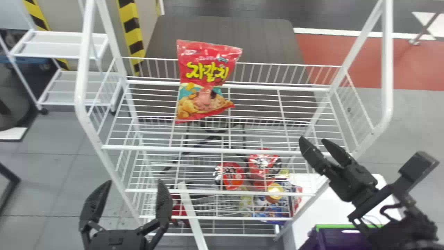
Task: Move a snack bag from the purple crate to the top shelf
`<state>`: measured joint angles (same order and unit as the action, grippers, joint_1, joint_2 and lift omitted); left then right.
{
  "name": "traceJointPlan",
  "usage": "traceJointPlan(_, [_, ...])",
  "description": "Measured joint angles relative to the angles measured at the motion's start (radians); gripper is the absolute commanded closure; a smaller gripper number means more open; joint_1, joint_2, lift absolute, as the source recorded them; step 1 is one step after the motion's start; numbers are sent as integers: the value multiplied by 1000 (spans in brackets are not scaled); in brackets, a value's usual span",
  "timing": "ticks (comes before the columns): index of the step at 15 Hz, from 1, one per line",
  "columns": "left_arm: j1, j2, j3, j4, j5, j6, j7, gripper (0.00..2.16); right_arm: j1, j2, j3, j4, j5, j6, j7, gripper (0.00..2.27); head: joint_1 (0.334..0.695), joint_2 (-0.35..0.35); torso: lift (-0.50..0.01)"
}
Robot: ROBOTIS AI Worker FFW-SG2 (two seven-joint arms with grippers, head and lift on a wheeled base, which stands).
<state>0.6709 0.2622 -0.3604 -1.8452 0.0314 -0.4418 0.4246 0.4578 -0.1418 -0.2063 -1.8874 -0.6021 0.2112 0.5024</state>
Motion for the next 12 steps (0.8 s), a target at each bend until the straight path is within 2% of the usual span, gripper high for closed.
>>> traceJointPlan(4, [-6, -9, -21, -11, -22, 17, 54, -2, 123, 39, -4, -19, 128, -267, -30, 53, 695, -178, 0])
traceJointPlan(8, [-22, -17, -46, -10, -34, 2, 84, 9, 188, 41, 6, 6, 186, -352, -172, 53, 695, -234, 0])
traceJointPlan(12, [-48, -18, -63, -7, -38, 4, 82, 87, 204, 37, 23, 34, 194, -362, -213, 53, 695, -260, 0])
